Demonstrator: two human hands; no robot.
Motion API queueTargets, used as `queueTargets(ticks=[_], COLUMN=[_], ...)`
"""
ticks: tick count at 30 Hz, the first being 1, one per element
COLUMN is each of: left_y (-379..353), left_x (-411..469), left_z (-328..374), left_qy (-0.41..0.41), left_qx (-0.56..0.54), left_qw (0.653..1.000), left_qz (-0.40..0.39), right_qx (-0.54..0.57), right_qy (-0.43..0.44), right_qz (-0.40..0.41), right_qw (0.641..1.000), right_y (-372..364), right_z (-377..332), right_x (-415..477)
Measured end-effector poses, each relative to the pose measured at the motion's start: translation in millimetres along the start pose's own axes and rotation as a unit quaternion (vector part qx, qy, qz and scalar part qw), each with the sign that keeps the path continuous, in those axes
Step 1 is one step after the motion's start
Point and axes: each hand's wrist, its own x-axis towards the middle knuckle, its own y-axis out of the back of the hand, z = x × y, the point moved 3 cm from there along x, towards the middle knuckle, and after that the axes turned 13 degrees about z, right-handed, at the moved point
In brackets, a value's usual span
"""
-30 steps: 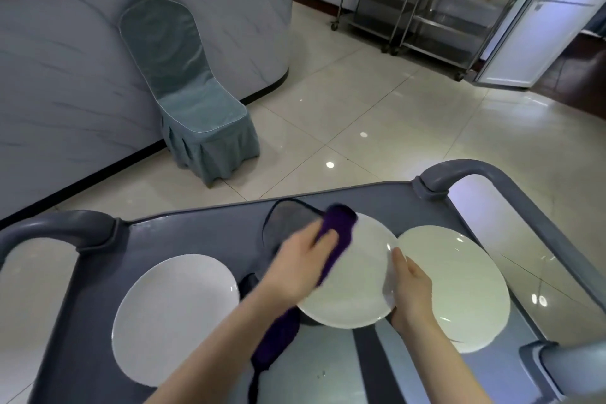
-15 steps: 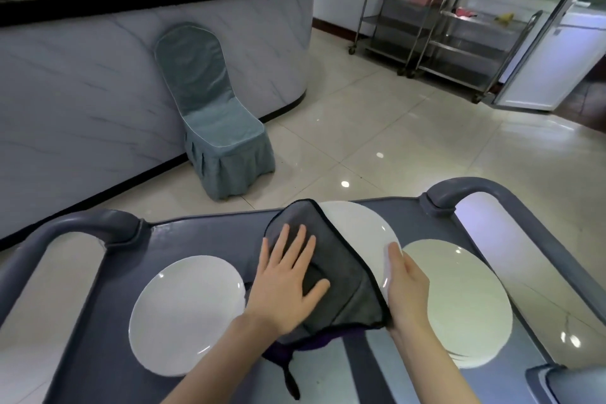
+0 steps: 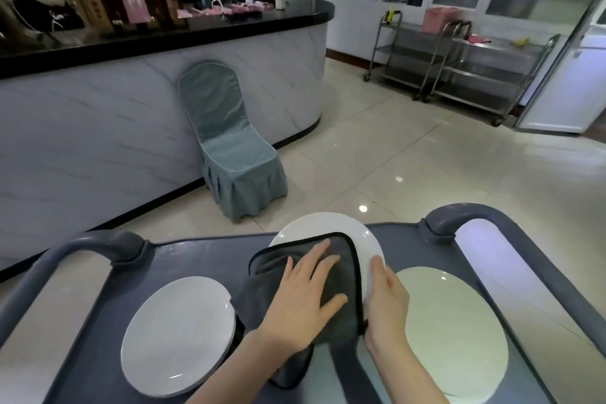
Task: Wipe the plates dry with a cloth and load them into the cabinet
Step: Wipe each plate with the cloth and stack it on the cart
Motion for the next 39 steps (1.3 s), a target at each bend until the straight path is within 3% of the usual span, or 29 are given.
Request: queueTargets(ticks=[2, 8, 11, 14, 18, 22, 25, 28, 31, 35, 39], left_y=[-2, -11, -17, -24, -14, -6, -9, -16, -23, -15, -2], left_x=[4, -35, -23, 7, 20, -5, -33, -46, -32, 7, 25], left_z=[3, 37, 44, 29, -4, -23, -7, 20, 30, 20, -3], left_qy=[0.007, -0.126, -0.098, -0.040, 0.026, 0.010, -0.019, -0.080, -0.096, -0.080, -0.046], left_qx=[0.026, 0.084, 0.126, 0.095, 0.103, 0.139, 0.131, 0.146, 0.075, 0.123, 0.129], left_qw=[1.000, 0.988, 0.986, 0.993, 0.994, 0.990, 0.990, 0.986, 0.992, 0.989, 0.990], left_qz=[-0.008, -0.028, -0.037, -0.056, -0.020, -0.022, -0.046, -0.018, -0.024, 0.015, 0.017], right_qx=[0.006, 0.015, 0.003, -0.019, -0.017, 0.009, 0.029, 0.023, 0.006, 0.014, 0.017], right_qy=[0.027, 0.010, -0.020, -0.004, 0.006, 0.018, 0.017, 0.011, 0.011, -0.005, -0.011], right_qz=[0.002, 0.033, 0.026, 0.009, 0.005, 0.015, 0.021, 0.024, 0.001, -0.035, -0.018], right_qw=[1.000, 0.999, 0.999, 1.000, 1.000, 1.000, 0.999, 0.999, 1.000, 0.999, 1.000], right_y=[-2, 11, 12, 8, 7, 15, 20, 20, 18, 13, 15], right_z=[-10, -20, -8, -1, -6, -21, -22, -15, -8, -6, -19], right_x=[5, 25, 17, 5, 2, 15, 21, 19, 6, -10, -8])
